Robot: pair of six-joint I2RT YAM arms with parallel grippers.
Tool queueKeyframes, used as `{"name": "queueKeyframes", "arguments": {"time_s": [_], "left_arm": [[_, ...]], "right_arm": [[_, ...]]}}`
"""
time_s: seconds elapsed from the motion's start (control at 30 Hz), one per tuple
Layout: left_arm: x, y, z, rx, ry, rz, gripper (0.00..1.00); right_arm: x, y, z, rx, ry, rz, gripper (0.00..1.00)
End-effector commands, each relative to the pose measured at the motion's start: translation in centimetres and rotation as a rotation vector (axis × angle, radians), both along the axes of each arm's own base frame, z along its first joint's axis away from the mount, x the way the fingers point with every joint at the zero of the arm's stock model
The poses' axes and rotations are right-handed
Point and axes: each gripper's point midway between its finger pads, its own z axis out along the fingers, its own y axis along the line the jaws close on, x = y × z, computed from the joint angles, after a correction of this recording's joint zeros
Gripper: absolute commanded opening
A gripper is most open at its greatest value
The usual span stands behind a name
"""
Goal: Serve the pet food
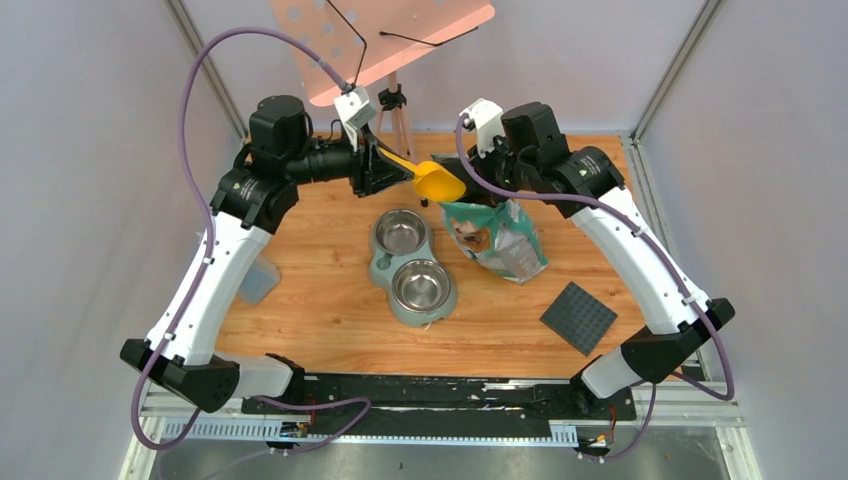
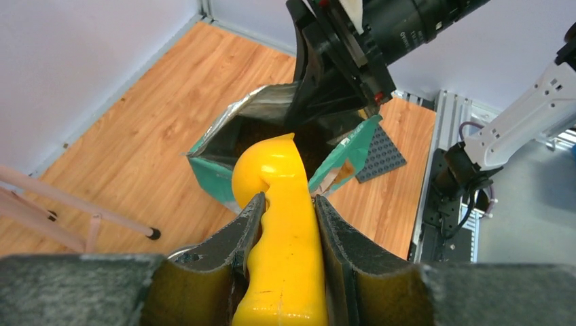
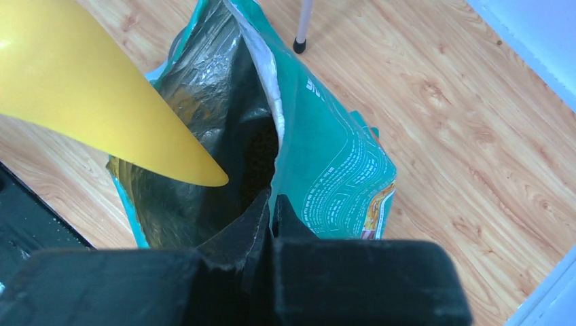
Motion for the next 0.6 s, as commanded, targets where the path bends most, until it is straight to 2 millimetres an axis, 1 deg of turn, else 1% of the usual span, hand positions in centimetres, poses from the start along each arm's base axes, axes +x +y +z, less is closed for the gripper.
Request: {"name": "queueKeyframes", "arguments": {"time_s": [0.0, 0.07, 0.1, 0.13, 0.17, 0.23, 0.27, 0.3, 0.33, 0.37, 0.4, 0.43, 0.47, 0.57], "left_arm": [[0.0, 0.3, -0.4, 0.029, -0.032, 0.000, 0.00], [0.8, -0.1, -1.6, 0.050, 0.020, 0.021, 0.00], [1.1, -0.5, -2.3, 0.064, 0.054, 0.022, 0.00], [1.5, -0.6, -2.8, 0.080, 0.066, 0.042, 0.00], [1.6, -1.0, -3.5, 0.104, 0.092, 0.036, 0.00], [1.4, -1.6, -4.3, 0.141, 0.126, 0.026, 0.00], [1.5, -1.7, -4.3, 0.154, 0.124, 0.043, 0.00], [1.7, -2.0, -5.1, 0.184, 0.142, 0.062, 0.00], [1.9, -2.1, -5.3, 0.190, 0.144, 0.075, 0.00], [2.7, -2.2, -5.4, 0.192, 0.143, 0.120, 0.00], [3.1, -2.2, -5.6, 0.180, 0.171, 0.152, 0.00], [4.3, -2.3, -5.5, 0.171, 0.160, 0.201, 0.00], [4.8, -2.6, -5.7, 0.159, 0.184, 0.225, 0.00], [7.0, -3.0, -6.2, 0.145, 0.231, 0.312, 0.00]], "right_arm": [[1.8, 1.7, 6.5, 0.107, -0.223, -0.003, 0.00], [1.6, 2.7, 7.0, 0.101, -0.256, 0.037, 0.00], [1.8, 2.8, 7.4, 0.084, -0.286, 0.034, 0.00], [1.9, 3.0, 8.0, 0.075, -0.318, 0.037, 0.00], [2.2, 3.0, 9.0, 0.074, -0.362, 0.033, 0.00], [3.1, 2.6, 10.9, 0.062, -0.462, 0.014, 0.00], [3.6, 2.4, 11.7, 0.050, -0.511, 0.008, 0.00], [3.8, 2.3, 12.3, 0.039, -0.554, 0.011, 0.00], [4.0, 2.2, 13.0, 0.033, -0.592, 0.014, 0.00], [4.1, 2.2, 13.4, 0.032, -0.618, 0.020, 0.00], [4.1, 2.2, 13.6, 0.035, -0.633, 0.024, 0.00], [4.0, 2.3, 13.6, 0.041, -0.632, 0.032, 0.00], [3.7, 2.6, 13.4, 0.047, -0.625, 0.053, 0.00], [2.5, 3.2, 11.8, 0.039, -0.586, 0.105, 0.00]]}}
